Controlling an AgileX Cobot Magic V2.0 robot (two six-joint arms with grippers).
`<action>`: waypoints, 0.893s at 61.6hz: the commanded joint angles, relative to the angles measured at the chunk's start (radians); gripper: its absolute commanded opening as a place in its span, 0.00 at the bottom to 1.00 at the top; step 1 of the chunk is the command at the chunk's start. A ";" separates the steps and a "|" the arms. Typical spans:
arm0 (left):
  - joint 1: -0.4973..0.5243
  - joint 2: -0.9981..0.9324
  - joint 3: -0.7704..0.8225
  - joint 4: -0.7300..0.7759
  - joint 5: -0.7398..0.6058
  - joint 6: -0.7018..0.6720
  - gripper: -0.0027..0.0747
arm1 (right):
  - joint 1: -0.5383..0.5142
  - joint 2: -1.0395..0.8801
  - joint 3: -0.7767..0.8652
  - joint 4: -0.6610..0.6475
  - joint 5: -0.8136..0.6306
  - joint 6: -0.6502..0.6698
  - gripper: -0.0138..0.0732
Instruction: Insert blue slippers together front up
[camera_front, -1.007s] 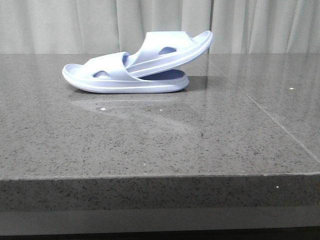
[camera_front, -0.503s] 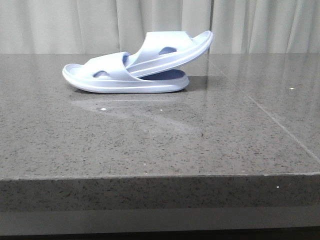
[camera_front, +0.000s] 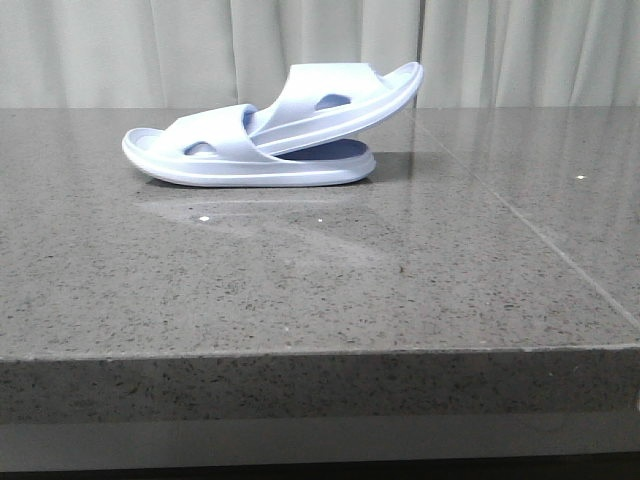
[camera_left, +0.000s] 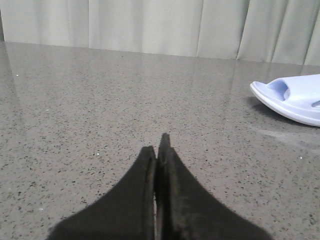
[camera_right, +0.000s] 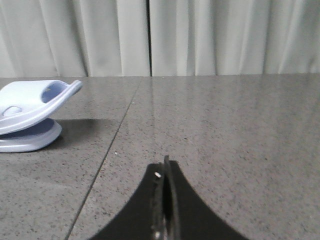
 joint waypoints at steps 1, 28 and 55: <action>0.001 -0.016 0.007 -0.005 -0.084 -0.002 0.01 | -0.018 -0.057 0.030 -0.022 -0.084 0.027 0.03; 0.001 -0.016 0.007 -0.005 -0.084 -0.002 0.01 | -0.017 -0.218 0.181 -0.021 -0.043 0.038 0.03; 0.001 -0.016 0.007 -0.005 -0.084 -0.002 0.01 | -0.017 -0.217 0.181 -0.020 -0.021 0.038 0.03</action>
